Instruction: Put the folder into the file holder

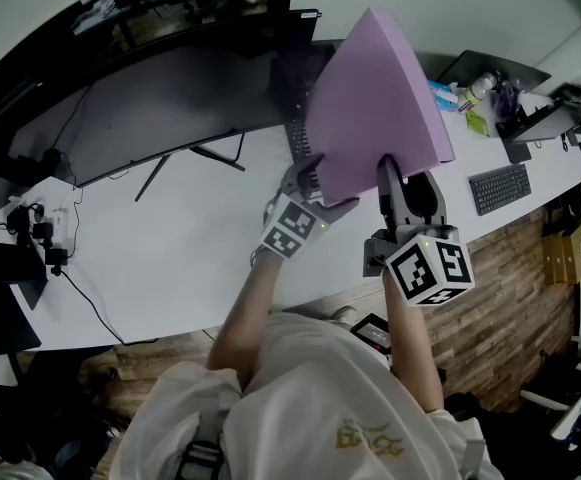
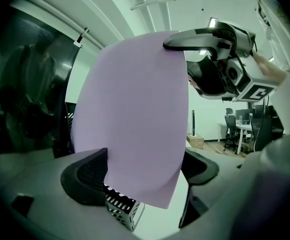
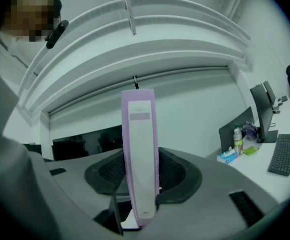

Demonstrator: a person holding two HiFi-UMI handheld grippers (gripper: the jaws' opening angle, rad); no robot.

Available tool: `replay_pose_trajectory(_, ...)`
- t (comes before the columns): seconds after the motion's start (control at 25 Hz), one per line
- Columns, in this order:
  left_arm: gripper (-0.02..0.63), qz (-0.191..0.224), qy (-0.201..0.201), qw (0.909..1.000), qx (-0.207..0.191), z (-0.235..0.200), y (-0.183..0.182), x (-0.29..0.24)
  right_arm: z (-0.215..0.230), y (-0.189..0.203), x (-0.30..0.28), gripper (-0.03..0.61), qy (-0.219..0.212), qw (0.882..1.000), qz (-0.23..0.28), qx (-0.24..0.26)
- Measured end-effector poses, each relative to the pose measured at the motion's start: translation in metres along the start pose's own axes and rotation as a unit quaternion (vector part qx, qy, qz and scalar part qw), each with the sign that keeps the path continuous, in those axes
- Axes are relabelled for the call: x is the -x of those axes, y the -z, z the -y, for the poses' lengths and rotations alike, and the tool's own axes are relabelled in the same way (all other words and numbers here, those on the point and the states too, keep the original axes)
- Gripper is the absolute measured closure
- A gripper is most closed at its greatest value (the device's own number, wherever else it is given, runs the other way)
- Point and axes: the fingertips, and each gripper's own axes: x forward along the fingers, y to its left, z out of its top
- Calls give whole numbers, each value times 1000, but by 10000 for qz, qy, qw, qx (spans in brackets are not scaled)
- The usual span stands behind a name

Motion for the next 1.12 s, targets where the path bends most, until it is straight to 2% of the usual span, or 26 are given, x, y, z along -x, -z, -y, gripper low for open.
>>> replay_pose_trajectory(0.56,156,-226,7,9997,135,-29,17,-8,-5,18,-29,383,61,9998,-46,208)
replay_pose_trajectory(1.12,156,-203,-18,9996,187,-52,18,-19,-9,22,-43,383,17,9988,8,489)
